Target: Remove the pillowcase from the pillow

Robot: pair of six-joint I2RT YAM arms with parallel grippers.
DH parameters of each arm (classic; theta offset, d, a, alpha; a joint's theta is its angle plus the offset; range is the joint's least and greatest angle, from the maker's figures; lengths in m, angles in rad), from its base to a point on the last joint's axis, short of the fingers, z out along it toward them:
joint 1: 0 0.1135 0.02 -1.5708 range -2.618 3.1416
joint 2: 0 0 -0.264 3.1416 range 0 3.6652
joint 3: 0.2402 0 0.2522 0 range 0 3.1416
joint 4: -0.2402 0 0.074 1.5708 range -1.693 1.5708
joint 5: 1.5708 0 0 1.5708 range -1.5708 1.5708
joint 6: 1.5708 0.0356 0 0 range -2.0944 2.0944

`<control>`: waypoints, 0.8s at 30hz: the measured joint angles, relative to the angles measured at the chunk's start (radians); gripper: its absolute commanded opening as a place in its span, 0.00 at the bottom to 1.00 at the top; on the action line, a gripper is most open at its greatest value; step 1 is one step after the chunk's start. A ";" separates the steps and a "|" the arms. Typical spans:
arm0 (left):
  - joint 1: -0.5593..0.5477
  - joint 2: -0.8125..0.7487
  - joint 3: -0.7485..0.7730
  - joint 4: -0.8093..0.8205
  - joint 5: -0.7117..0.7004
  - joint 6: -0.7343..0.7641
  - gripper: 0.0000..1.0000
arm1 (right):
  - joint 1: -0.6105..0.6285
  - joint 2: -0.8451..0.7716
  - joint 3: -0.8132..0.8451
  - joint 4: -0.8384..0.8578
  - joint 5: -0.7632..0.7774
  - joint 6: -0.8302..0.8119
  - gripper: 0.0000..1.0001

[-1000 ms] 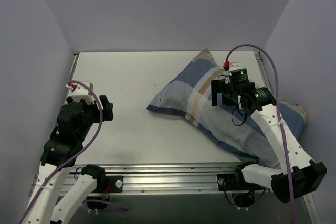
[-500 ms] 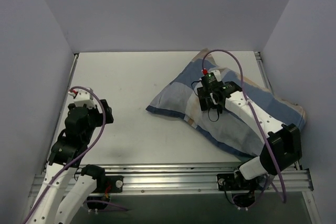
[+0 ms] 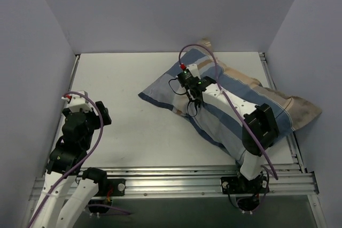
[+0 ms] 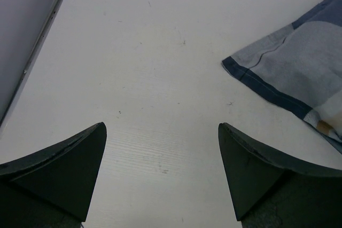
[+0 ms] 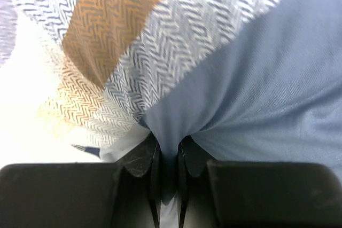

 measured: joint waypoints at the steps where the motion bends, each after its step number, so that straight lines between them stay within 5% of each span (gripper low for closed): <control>1: 0.000 0.000 0.000 0.000 -0.002 0.000 0.94 | 0.007 0.024 0.036 0.018 -0.011 0.004 0.00; 8: 0.000 0.000 0.000 0.001 0.000 0.000 0.94 | 0.040 0.240 0.321 0.146 -0.101 0.058 0.01; 10: 0.000 0.003 0.000 0.002 0.009 0.000 0.94 | 0.048 0.294 0.390 0.172 -0.127 0.083 0.13; 14: 0.000 0.021 0.000 0.007 0.036 0.000 0.94 | 0.067 0.359 0.499 0.200 -0.207 0.122 0.61; 17: 0.000 0.041 0.000 0.010 0.076 0.000 0.94 | 0.080 0.340 0.508 0.214 -0.267 0.126 0.83; 24: 0.000 0.144 0.000 0.047 0.242 -0.087 0.94 | 0.072 0.066 0.301 0.190 -0.343 0.072 1.00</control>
